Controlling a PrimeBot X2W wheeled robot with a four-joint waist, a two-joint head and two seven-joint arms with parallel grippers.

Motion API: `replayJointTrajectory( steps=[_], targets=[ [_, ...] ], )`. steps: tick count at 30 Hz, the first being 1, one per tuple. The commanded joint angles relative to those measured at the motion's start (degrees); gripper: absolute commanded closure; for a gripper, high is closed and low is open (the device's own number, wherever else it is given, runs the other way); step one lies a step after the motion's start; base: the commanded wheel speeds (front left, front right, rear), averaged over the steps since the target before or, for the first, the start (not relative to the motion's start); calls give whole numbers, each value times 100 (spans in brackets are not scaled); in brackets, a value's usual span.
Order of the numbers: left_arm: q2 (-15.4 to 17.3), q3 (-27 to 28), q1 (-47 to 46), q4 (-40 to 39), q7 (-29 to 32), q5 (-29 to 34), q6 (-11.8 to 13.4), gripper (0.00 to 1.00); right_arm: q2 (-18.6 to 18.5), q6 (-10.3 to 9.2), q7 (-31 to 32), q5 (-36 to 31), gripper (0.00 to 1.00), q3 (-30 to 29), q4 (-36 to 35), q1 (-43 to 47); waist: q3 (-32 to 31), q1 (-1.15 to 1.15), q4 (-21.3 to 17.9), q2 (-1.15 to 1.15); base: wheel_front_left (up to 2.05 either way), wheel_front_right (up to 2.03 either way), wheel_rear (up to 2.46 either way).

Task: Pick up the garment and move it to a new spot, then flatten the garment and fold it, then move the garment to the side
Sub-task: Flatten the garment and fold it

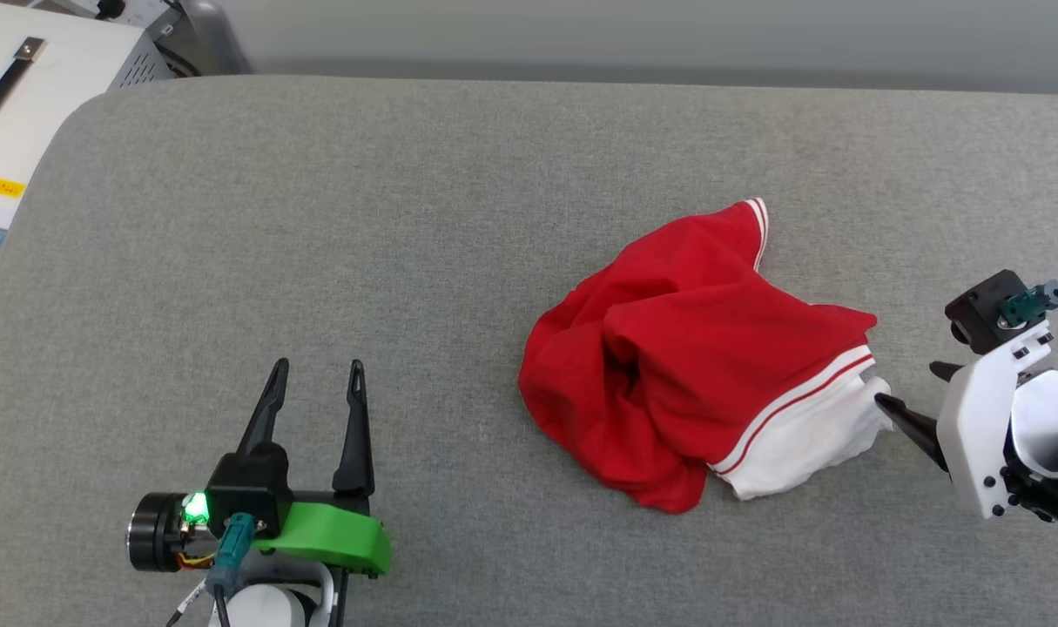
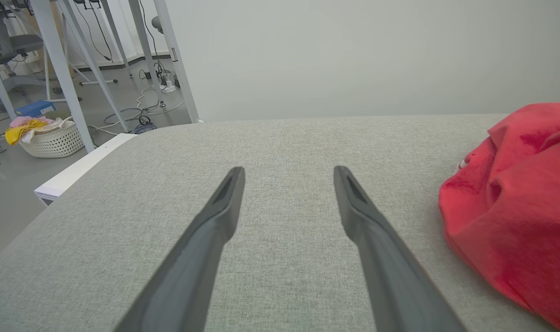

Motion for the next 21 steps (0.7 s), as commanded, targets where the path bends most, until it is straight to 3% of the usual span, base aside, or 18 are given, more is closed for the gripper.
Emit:
replayJointTrajectory(
  steps=[1,12,18,19,20,21],
  targets=[
    [-31,-14,-142,-23,-33,47,-26,0,-54,-4,139,123,0,104,51,-183,169,0,94,0,0,0,0],
    [-62,-139,-433,-16,-33,4,-9,0,72,-4,255,318,0,1143,1138,-614,655,0,373,0,0,0,0],
    [-69,-127,-428,6,-33,-6,24,0,226,-4,-59,543,0,1813,1666,-585,646,0,384,0,0,0,0],
    [-69,-109,-414,15,-33,-2,32,0,230,-4,-192,553,57,1864,1715,-611,614,0,360,0,0,0,0],
    [-70,-98,-407,22,-33,6,36,0,236,-4,-315,572,87,1876,1747,-634,586,0,335,0,0,0,0],
    [-70,-88,-397,29,-33,16,35,0,235,-4,-471,598,100,1870,1781,-667,545,0,302,0,0,0,0]
  ],
)
